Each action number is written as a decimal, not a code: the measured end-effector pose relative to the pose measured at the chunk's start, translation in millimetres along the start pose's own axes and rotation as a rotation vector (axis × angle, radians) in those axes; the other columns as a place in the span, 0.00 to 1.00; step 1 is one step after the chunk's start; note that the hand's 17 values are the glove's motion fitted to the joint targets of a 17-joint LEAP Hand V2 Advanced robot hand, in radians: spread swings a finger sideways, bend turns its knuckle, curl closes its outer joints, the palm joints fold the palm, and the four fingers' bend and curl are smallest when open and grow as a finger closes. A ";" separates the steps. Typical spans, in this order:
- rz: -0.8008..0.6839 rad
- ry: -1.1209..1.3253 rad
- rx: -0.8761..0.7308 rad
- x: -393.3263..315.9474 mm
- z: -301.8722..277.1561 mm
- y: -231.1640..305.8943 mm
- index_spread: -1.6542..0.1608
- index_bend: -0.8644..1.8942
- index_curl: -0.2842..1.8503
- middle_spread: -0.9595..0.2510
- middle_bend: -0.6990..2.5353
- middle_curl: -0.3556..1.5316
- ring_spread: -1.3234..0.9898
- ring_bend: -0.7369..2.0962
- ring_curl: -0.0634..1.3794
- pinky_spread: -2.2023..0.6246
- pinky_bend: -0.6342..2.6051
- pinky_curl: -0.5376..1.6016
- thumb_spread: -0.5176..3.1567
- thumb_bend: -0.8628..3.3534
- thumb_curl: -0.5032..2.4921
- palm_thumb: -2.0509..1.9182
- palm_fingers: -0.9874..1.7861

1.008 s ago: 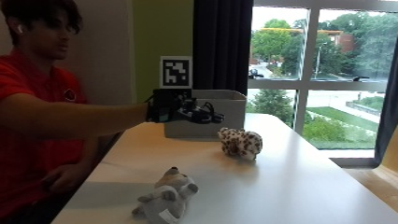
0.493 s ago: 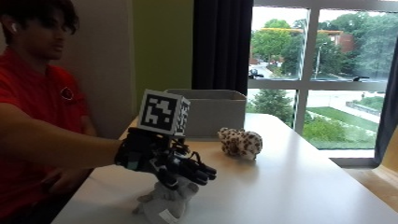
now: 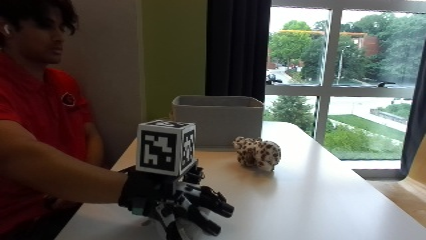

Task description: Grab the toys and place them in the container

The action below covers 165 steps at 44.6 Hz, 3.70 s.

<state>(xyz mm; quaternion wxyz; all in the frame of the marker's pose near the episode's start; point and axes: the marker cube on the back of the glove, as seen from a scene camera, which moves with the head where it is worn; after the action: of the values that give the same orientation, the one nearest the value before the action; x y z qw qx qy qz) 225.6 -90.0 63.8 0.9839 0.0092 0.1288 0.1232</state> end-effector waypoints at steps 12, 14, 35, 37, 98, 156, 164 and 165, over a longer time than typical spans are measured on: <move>-0.012 -0.095 0.049 4.8 14.5 -6.6 0.67 0.38 0.29 0.65 0.32 0.36 0.52 0.47 0.24 0.77 0.52 0.41 0.43 0.20 0.24 0.52 0.53; -0.008 -0.099 0.057 4.8 14.8 -6.5 0.67 0.38 0.29 0.63 0.32 0.36 0.51 0.47 0.24 0.76 0.50 0.40 0.43 0.20 0.24 0.52 0.54; -0.017 -0.102 0.272 -12.4 14.9 -10.0 0.70 0.39 0.32 0.47 0.43 0.45 0.40 0.58 0.33 0.64 0.49 0.42 0.41 0.24 0.33 0.63 0.78; -0.019 -0.102 0.301 -12.6 14.0 -10.2 0.70 0.40 0.33 0.46 0.43 0.46 0.40 0.59 0.34 0.64 0.49 0.43 0.40 0.24 0.34 0.63 0.79; -0.585 -0.316 0.487 -409.6 -286.1 3.3 0.70 0.54 0.59 0.51 0.54 0.59 0.42 0.72 0.41 0.64 0.51 0.47 0.29 0.20 0.48 0.64 0.77; -0.402 -0.179 0.289 -292.0 -169.3 -88.5 0.67 0.37 0.42 0.62 0.37 0.43 0.47 0.52 0.22 0.80 0.43 0.40 0.39 0.18 0.26 0.48 0.37; -0.371 -0.099 0.204 -287.2 -134.1 -107.9 0.67 0.35 0.38 0.64 0.35 0.42 0.48 0.50 0.21 0.81 0.46 0.41 0.39 0.18 0.25 0.48 0.32; -0.373 -0.091 0.194 -287.2 -129.5 -109.9 0.68 0.35 0.37 0.64 0.35 0.42 0.48 0.50 0.21 0.81 0.46 0.41 0.39 0.18 0.24 0.48 0.32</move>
<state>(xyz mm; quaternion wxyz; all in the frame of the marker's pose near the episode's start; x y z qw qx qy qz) -50.0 -268.6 5.3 0.9890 0.0852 0.0949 -0.0747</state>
